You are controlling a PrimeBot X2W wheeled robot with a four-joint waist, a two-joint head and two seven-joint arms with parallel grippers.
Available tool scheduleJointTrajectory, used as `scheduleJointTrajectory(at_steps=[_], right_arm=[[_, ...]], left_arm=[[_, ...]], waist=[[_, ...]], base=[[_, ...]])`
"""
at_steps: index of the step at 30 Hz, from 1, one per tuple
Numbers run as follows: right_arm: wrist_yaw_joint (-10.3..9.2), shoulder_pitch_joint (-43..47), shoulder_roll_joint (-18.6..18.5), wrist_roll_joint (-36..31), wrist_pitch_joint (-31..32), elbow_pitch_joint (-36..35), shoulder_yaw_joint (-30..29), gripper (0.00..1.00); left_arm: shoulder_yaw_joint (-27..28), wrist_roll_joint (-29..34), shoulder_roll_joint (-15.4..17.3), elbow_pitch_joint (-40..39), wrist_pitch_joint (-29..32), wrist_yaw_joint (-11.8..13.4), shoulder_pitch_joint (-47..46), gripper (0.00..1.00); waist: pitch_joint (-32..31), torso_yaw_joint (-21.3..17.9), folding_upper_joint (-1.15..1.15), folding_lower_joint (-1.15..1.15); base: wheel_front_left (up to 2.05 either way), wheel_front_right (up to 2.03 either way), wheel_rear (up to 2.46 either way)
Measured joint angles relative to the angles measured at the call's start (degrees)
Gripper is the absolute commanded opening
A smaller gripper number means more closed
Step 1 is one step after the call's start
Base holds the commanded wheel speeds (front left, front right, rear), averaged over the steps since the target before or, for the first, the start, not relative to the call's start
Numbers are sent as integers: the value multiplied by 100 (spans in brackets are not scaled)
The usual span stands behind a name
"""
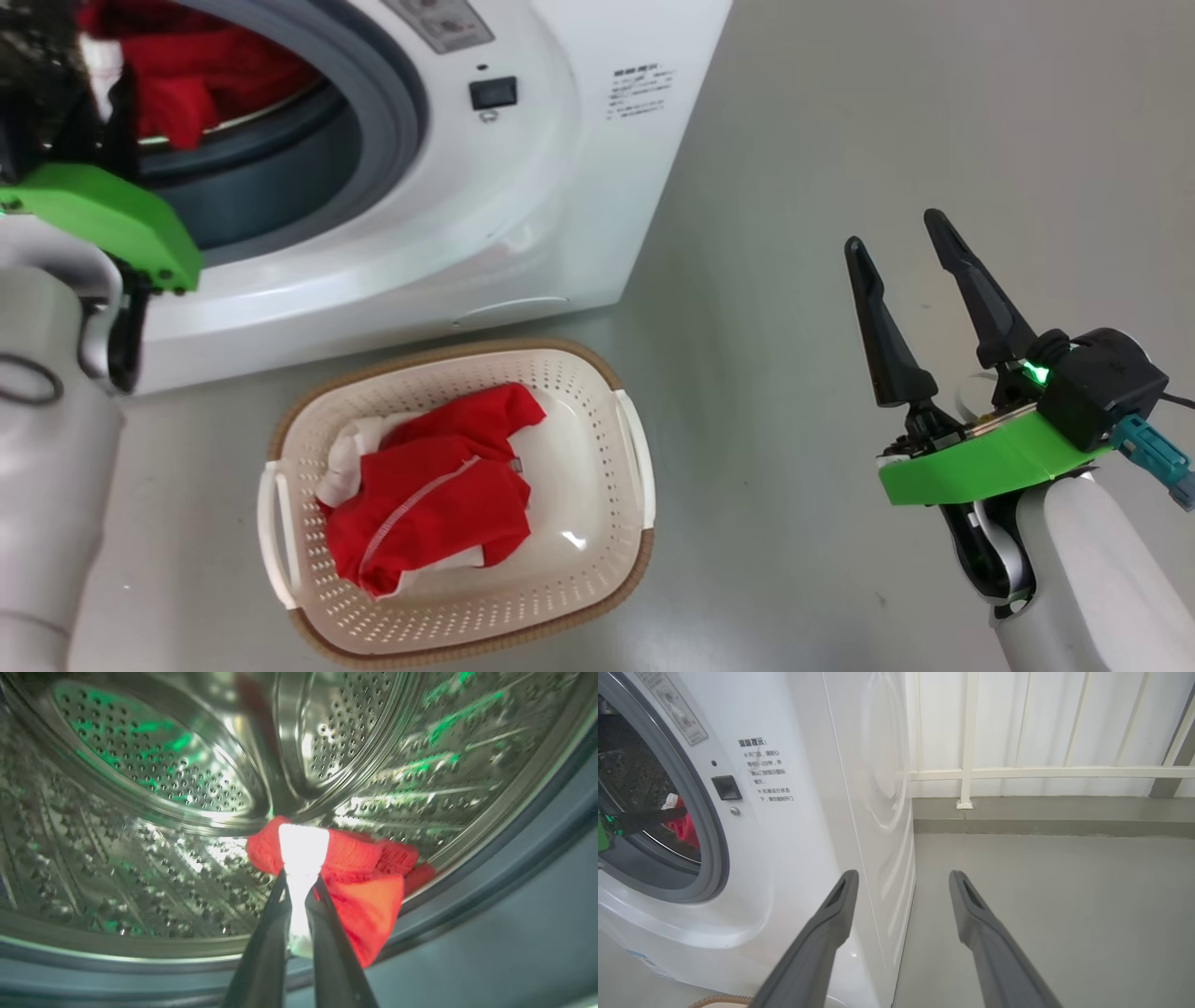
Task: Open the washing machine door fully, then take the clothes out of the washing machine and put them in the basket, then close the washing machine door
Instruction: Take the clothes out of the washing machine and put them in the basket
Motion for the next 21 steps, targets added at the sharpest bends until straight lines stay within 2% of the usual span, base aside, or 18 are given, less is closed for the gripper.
scheduleJointTrajectory(at_steps=[1,6,9,15,21], right_arm=[[0,2,-8,-1,0,1,-7,100],[0,162,-5,-2,0,40,-13,100],[0,242,-9,-2,0,62,-19,100],[0,352,-9,-2,0,105,-47,100],[0,575,12,-2,1,178,-46,100]], left_arm=[[192,20,7,-553,0,42,281,0],[703,109,2,-1702,0,126,1215,0],[868,413,16,-2274,0,233,1694,0],[1347,543,-143,-3129,-2,243,2567,0],[1678,606,-321,-3637,-23,237,3279,0]], waist=[[-62,45,0,0],[-258,134,0,0],[-381,191,0,0],[-656,285,0,0],[-989,373,0,0]], base=[[0,0,0],[0,0,0],[0,0,0],[0,0,0],[0,0,0]])
